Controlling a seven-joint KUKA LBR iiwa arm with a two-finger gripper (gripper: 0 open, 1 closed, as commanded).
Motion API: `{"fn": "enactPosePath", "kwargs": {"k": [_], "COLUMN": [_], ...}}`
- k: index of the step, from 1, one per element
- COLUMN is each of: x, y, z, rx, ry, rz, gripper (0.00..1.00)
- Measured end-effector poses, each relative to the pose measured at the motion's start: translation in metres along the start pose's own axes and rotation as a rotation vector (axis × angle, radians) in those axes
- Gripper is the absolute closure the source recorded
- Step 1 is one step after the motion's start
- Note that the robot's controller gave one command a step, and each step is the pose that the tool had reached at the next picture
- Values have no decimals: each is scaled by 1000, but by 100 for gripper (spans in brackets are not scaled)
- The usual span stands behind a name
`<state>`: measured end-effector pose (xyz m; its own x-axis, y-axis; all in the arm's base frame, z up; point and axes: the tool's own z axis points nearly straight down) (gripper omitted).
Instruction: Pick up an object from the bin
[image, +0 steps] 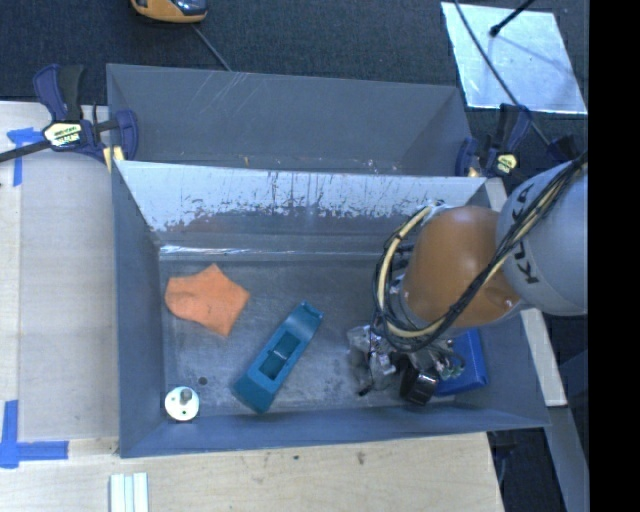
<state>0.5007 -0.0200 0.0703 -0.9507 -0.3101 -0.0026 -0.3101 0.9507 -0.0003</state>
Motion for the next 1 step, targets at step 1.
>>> {"fn": "enactPosePath", "kwargs": {"k": [1], "x": [0], "y": [0], "z": [0], "rx": [0], "ry": [1], "rz": [0], "gripper": [0]}}
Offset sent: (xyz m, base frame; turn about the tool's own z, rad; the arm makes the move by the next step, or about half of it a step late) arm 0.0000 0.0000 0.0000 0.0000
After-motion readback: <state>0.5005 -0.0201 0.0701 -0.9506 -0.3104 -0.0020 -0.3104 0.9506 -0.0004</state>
